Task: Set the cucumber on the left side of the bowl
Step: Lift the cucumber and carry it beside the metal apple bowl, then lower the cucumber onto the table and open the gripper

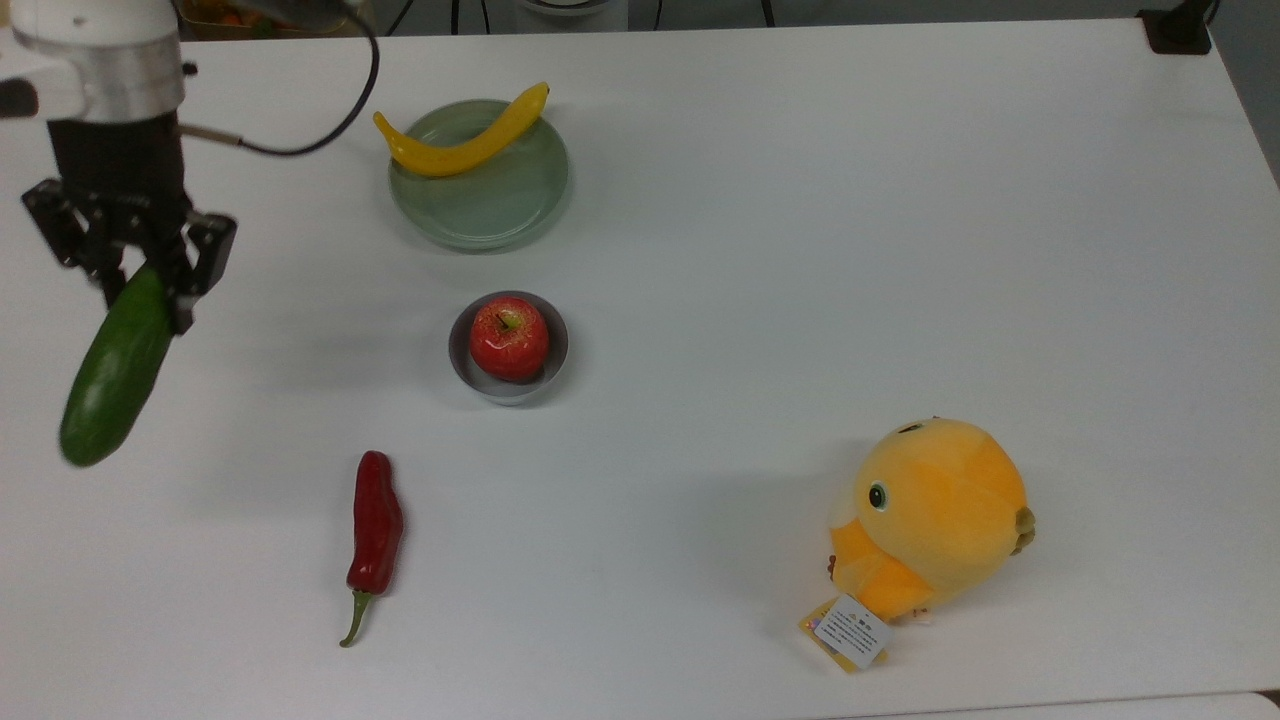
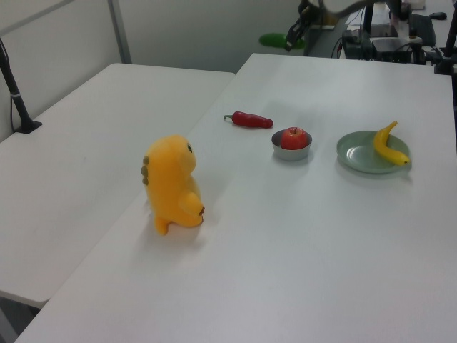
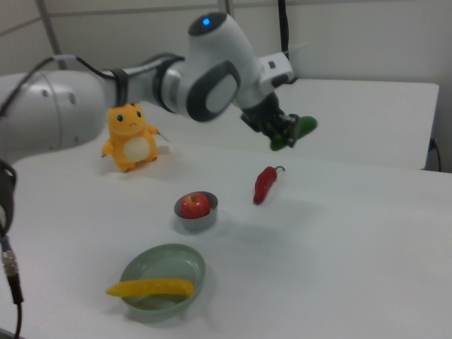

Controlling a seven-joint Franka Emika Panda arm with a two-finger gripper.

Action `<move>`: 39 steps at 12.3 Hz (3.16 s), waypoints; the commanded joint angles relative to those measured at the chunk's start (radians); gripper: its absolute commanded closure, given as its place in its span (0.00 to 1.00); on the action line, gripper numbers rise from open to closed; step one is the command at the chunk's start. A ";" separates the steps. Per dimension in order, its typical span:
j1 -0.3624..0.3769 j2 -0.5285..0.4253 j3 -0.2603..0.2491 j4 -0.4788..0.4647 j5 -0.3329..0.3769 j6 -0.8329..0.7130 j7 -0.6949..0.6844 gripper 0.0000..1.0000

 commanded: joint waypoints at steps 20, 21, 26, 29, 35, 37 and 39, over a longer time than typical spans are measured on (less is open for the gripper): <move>0.280 -0.353 0.185 -0.524 0.103 -0.246 0.041 0.90; 0.280 -0.330 0.188 -0.529 0.100 -0.188 0.041 0.90; 0.278 -0.260 0.188 -0.541 0.075 -0.084 0.067 0.90; 0.283 -0.224 0.188 -0.547 0.022 -0.010 0.197 0.90; 0.286 -0.208 0.189 -0.602 -0.064 0.079 0.265 0.90; 0.301 -0.191 0.189 -0.604 -0.072 0.101 0.271 0.90; 0.303 -0.182 0.189 -0.616 -0.131 0.104 0.337 0.90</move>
